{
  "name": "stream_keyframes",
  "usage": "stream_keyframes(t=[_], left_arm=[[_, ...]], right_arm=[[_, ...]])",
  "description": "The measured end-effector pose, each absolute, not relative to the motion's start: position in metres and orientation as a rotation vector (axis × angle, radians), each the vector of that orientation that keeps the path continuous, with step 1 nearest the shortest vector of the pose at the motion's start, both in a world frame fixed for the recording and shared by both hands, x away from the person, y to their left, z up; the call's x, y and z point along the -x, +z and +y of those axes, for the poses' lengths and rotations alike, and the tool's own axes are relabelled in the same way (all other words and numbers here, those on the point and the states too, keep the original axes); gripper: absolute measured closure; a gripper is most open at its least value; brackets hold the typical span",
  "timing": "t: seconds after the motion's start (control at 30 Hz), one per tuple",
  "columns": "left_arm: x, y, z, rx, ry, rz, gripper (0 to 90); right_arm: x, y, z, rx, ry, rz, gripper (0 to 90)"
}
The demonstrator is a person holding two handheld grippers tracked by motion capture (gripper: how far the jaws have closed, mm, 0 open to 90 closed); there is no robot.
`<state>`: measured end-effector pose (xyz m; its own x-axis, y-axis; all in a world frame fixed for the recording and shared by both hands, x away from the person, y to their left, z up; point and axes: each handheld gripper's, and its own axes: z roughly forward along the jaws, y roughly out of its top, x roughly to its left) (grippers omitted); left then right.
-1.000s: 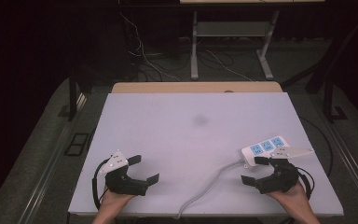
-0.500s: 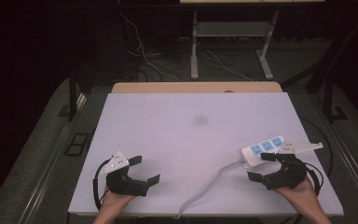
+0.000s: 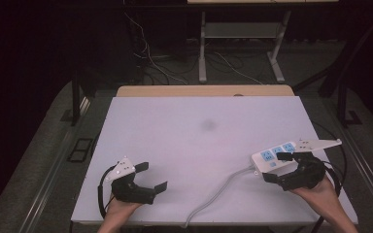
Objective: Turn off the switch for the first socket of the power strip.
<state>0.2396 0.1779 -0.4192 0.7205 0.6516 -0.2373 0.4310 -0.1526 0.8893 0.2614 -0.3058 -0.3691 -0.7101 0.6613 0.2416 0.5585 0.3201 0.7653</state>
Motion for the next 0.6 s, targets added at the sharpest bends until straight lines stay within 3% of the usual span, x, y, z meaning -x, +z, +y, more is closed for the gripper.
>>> stream_keyframes(t=[0.6], left_arm=[[-0.24,-0.42,0.176,-1.795,0.24,0.851,0.0]], right_arm=[[-0.278,-0.357,-0.323,-1.141,1.228,2.495,0.4]])
